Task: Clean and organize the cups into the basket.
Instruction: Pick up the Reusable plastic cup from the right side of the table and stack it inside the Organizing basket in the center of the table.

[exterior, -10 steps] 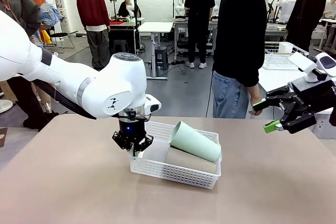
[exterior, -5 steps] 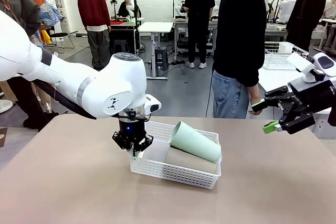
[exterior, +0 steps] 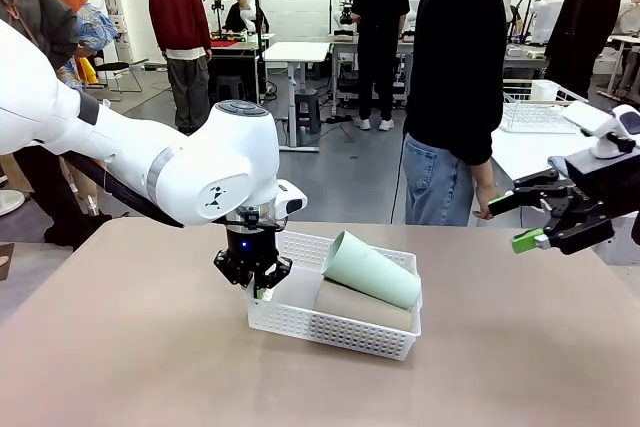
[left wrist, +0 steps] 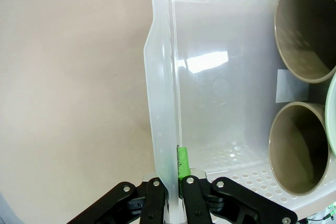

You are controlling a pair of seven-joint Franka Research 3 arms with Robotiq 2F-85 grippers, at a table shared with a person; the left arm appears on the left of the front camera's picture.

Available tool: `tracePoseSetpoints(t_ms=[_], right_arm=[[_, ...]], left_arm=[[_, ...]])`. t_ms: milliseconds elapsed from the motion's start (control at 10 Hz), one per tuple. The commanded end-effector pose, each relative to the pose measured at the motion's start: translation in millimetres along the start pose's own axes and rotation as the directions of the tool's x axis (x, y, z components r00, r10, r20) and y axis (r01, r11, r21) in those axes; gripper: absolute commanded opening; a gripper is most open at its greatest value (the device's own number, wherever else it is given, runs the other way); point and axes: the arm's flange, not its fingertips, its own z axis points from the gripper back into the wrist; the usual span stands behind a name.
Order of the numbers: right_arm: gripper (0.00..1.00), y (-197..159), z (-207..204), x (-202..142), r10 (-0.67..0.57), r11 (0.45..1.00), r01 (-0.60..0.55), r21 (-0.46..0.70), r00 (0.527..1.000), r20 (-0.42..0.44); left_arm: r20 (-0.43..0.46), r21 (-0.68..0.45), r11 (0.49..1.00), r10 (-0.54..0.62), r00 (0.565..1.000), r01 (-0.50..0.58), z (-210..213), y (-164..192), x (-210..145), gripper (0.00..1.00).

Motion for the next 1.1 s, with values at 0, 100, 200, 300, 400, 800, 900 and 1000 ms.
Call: tracePoseSetpoints(t_ms=[0,100,200,300,400,800,900,1000], right_arm=[[1.0,-13,26,-12,-0.203,0.979,0.192,0.069,0.953,0.226],[1.0,-16,47,-23,-0.383,0.923,0.366,0.115,0.853,0.355],[1.0,-15,72,-39,-0.526,0.844,0.514,0.156,0.733,0.431],[1.0,-12,95,-57,-0.606,0.766,0.628,0.138,0.634,0.479],[1.0,-3,117,-76,-0.66,0.697,0.708,0.116,0.569,0.491],[1.0,36,175,-110,-0.815,0.467,0.879,0.1,0.384,0.433],[1.0,48,189,-111,-0.868,0.415,0.892,0.18,0.329,0.371],[1.0,61,202,-111,-0.92,0.35,0.899,0.265,0.277,0.276]], left_arm=[[0.007,-0.004,1.0,-0.007,1.0,0.007,2,1,-1,0.0],[0.007,-0.004,1.0,-0.007,1.0,0.007,2,1,-1,0.0],[0.007,-0.004,1.0,-0.007,1.0,0.007,2,1,-1,0.0],[0.007,-0.004,1.0,-0.007,1.0,0.007,2,1,-1,0.0],[0.007,-0.004,1.0,-0.007,1.0,0.007,2,1,-1,0.0],[0.007,-0.004,1.0,-0.007,1.0,0.007,2,1,-1,0.0],[0.007,-0.004,1.0,-0.007,1.0,0.007,2,1,-1,0.0],[0.007,-0.004,1.0,-0.007,1.0,0.007,2,1,-1,0.0]])
